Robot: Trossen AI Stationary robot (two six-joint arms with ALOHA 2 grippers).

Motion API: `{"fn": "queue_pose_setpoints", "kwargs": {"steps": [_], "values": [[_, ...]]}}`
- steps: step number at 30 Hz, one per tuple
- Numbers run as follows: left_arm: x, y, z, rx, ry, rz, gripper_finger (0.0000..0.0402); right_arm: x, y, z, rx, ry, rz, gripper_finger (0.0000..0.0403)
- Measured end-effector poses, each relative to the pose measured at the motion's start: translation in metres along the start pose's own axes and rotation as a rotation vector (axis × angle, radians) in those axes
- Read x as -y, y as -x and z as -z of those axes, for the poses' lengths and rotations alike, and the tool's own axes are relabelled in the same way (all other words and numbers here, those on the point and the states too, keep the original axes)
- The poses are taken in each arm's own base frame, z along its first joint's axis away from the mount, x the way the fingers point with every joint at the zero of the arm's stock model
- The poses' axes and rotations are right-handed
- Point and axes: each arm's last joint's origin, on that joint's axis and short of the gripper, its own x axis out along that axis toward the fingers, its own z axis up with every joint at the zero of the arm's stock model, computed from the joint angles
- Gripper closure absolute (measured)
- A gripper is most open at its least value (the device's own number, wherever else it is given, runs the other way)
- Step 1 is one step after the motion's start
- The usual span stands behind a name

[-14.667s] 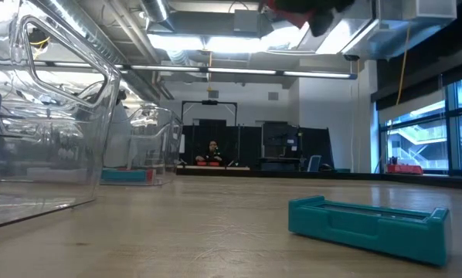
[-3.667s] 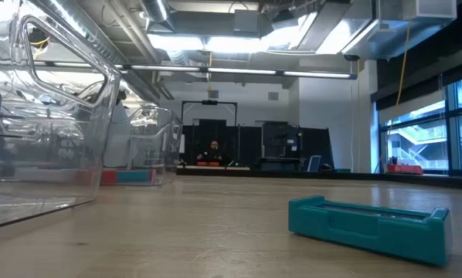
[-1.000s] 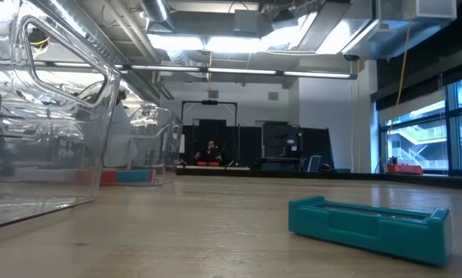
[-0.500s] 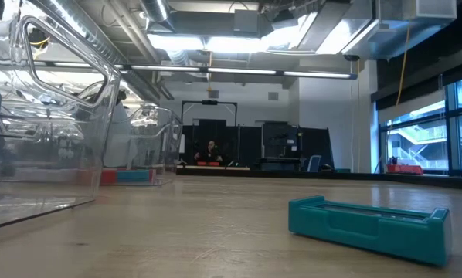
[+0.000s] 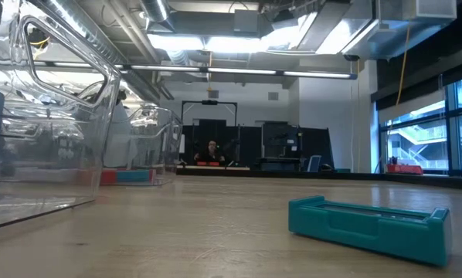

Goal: Pick & Place Office items
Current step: Put the green charger adapter into the bottom transparent bin, then put the light blue charger adapter into the bottom transparent bin

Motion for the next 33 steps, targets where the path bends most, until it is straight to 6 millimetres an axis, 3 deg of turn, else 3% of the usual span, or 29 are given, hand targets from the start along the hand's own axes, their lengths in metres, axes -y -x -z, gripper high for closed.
{"fn": "queue_pose_setpoints", "kwargs": {"steps": [6,13,19,25,33], "values": [[-0.004,0.001,0.001,-0.085,0.010,-0.002,0.0187,-0.001,0.000,0.000,-0.002,0.004,-0.009,0.0069],[-0.021,0.016,-0.001,-0.132,-0.015,0.002,0.0173,-0.003,0.000,0.000,-0.011,0.014,-0.033,0.0069],[-0.041,0.043,0.004,-0.014,0.026,0.042,0.0183,-0.004,0.000,0.002,-0.074,0.021,-0.039,0.0069],[-0.069,0.078,0.013,0.132,0.194,0.155,0.0185,-0.007,-0.003,0.001,-0.056,0.023,-0.034,0.0069],[-0.096,0.122,0.021,0.457,0.370,0.423,0.0183,-0.030,-0.021,-0.004,-0.045,0.159,-0.052,0.0069]]}}
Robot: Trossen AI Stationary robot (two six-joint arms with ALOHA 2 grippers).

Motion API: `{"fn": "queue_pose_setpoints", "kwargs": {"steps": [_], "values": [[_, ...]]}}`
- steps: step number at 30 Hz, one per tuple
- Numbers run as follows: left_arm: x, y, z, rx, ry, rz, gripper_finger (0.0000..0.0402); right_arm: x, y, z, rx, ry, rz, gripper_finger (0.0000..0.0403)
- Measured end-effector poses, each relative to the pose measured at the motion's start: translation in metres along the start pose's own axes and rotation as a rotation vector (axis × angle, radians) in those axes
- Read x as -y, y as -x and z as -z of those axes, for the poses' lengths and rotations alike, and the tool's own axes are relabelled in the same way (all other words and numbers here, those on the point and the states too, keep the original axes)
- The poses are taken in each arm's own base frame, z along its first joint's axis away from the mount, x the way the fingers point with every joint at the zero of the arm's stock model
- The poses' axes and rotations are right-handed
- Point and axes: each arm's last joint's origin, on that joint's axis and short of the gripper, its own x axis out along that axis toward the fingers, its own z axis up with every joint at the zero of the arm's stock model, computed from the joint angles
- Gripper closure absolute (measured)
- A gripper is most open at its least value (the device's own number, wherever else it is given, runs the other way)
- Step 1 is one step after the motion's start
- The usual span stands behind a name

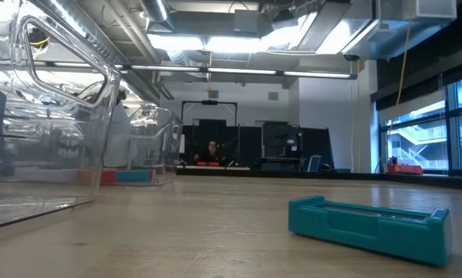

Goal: Pick & Place Office items
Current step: Put the light blue charger adapter into the bottom transparent bin

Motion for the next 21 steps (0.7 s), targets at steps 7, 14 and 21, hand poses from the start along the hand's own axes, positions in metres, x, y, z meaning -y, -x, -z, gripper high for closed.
{"fn": "queue_pose_setpoints", "kwargs": {"steps": [7,14,21], "values": [[0.006,0.018,-0.014,0.227,0.026,0.163,0.0185,-0.011,-0.024,-0.011,-0.009,0.121,0.088,0.0069],[0.022,0.021,-0.026,0.327,0.009,0.303,0.0183,-0.023,-0.039,-0.018,-0.019,0.203,0.062,0.0070],[0.040,0.033,-0.038,0.535,-0.032,0.433,0.0185,-0.029,-0.041,-0.020,-0.012,0.249,0.017,0.0107]]}}
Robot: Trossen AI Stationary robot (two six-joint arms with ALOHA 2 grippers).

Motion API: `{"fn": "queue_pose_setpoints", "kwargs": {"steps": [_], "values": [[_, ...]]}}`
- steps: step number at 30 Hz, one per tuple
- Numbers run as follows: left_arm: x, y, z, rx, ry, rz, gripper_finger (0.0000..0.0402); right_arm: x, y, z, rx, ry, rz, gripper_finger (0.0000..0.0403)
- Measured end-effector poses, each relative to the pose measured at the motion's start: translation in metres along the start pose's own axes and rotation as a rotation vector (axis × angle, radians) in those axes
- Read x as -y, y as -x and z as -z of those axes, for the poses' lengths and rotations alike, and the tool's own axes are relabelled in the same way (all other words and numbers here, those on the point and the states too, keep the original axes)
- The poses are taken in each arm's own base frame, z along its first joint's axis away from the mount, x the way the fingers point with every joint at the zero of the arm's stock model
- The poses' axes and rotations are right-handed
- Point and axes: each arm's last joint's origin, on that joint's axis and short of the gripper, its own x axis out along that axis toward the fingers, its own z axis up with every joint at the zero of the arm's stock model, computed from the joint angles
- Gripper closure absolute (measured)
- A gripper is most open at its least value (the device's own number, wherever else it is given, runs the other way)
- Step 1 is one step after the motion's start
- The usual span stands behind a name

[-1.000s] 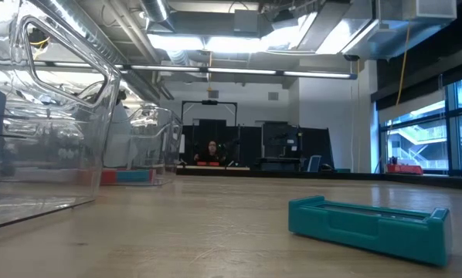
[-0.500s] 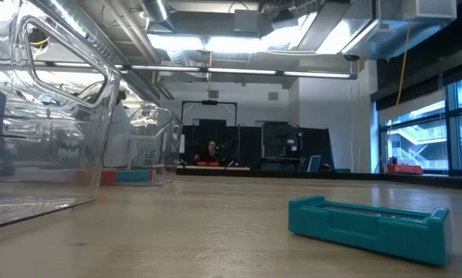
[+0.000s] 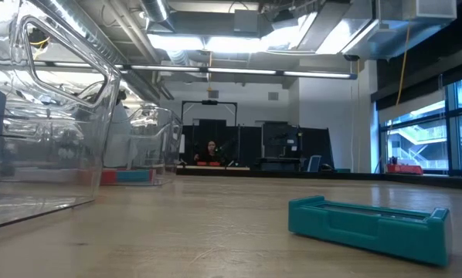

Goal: Pick & Place Office items
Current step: Put the light blue charger adapter into the bottom transparent bin

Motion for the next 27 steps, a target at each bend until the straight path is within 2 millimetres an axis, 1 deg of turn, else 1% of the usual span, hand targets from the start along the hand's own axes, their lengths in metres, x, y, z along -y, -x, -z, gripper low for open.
{"fn": "queue_pose_setpoints", "kwargs": {"steps": [3,7,13,16,18,21,23,27], "values": [[0.008,0.000,-0.007,0.093,-0.048,0.039,0.0186,0.000,0.000,0.000,0.001,0.002,-0.003,0.0139],[0.017,0.002,-0.015,0.171,-0.101,0.096,0.0187,0.000,0.000,0.000,0.000,-0.001,-0.003,0.0190],[0.026,0.005,-0.023,0.247,-0.158,0.165,0.0187,-0.001,0.001,0.000,0.001,-0.042,-0.009,0.0194],[0.028,0.006,-0.024,0.253,-0.201,0.188,0.0187,-0.007,0.006,0.000,0.037,-0.036,-0.027,0.0194],[0.028,0.006,-0.024,0.247,-0.226,0.198,0.0187,-0.012,0.015,0.000,0.089,-0.030,-0.052,0.0194],[0.028,0.006,-0.023,0.238,-0.254,0.207,0.0187,-0.020,0.037,0.000,0.198,-0.038,-0.115,0.0194],[0.028,0.006,-0.023,0.241,-0.278,0.204,0.0187,-0.023,0.055,-0.002,0.298,-0.046,-0.160,0.0194],[0.028,0.006,-0.023,0.247,-0.335,0.197,0.0187,-0.025,0.099,-0.004,0.550,-0.082,-0.255,0.0194]]}}
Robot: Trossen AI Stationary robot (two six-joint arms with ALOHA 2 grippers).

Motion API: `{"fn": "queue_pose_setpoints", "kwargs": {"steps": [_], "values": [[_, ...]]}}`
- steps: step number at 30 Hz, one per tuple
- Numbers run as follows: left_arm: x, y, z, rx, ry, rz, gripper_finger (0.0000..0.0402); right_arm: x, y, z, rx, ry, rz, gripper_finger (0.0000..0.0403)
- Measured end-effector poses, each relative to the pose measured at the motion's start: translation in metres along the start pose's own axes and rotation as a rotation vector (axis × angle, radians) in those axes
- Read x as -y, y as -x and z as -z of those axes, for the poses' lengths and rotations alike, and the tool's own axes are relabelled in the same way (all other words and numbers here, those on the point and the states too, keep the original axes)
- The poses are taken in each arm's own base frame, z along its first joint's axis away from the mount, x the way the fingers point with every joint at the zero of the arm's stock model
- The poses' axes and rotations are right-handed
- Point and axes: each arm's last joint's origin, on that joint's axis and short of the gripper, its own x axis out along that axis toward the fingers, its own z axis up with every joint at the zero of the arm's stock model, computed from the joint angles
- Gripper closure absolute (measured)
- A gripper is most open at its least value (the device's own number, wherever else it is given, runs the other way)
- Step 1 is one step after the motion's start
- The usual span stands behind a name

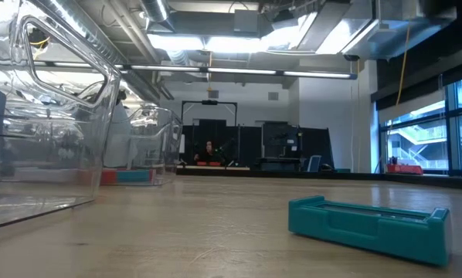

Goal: Pick & Place Office items
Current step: Put the light blue charger adapter into the bottom transparent bin

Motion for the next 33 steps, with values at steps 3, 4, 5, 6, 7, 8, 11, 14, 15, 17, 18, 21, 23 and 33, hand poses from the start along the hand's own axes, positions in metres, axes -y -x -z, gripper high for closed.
{"fn": "queue_pose_setpoints", "kwargs": {"steps": [3,4,5,6,7,8,11,14,15,17,18,21,23,33], "values": [[-0.001,-0.001,0.000,0.002,-0.040,-0.006,0.0187,-0.004,0.028,-0.019,0.222,-0.019,-0.047,0.0194],[-0.001,-0.001,0.000,0.003,-0.055,-0.010,0.0188,-0.005,0.037,-0.026,0.301,-0.031,-0.057,0.0194],[-0.001,-0.001,0.000,0.005,-0.070,-0.014,0.0188,-0.005,0.046,-0.032,0.376,-0.041,-0.061,0.0194],[-0.002,-0.002,-0.001,0.007,-0.085,-0.021,0.0187,-0.004,0.054,-0.037,0.448,-0.051,-0.061,0.0194],[-0.003,-0.002,-0.001,0.008,-0.101,-0.026,0.0187,-0.005,0.062,-0.043,0.518,-0.059,-0.068,0.0194],[-0.003,-0.002,-0.001,0.009,-0.121,-0.029,0.0187,-0.006,0.071,-0.049,0.588,-0.066,-0.079,0.0194],[-0.005,-0.004,-0.002,0.009,-0.181,-0.036,0.0188,-0.012,0.093,-0.064,0.757,-0.057,-0.110,0.0193],[-0.006,-0.004,-0.002,0.009,-0.245,-0.040,0.0189,-0.022,0.113,-0.077,0.867,-0.016,-0.168,0.0192],[-0.006,-0.005,-0.002,0.009,-0.270,-0.043,0.0189,-0.026,0.119,-0.081,0.897,-0.004,-0.195,0.0192],[-0.006,-0.005,-0.002,0.012,-0.320,-0.062,0.0189,-0.031,0.130,-0.088,0.949,0.014,-0.252,0.0191],[-0.007,-0.005,-0.003,0.016,-0.353,-0.082,0.0189,-0.033,0.134,-0.092,0.969,0.024,-0.273,0.0191],[-0.009,-0.004,-0.004,0.028,-0.460,-0.175,0.0187,-0.037,0.147,-0.100,1.023,0.033,-0.316,0.0191],[-0.011,-0.004,-0.005,0.031,-0.530,-0.239,0.0182,-0.036,0.155,-0.104,1.044,0.032,-0.321,0.0190],[-0.029,-0.012,-0.012,0.017,-0.681,-0.461,0.0131,-0.028,0.192,-0.135,1.192,0.043,-0.305,0.0190]]}}
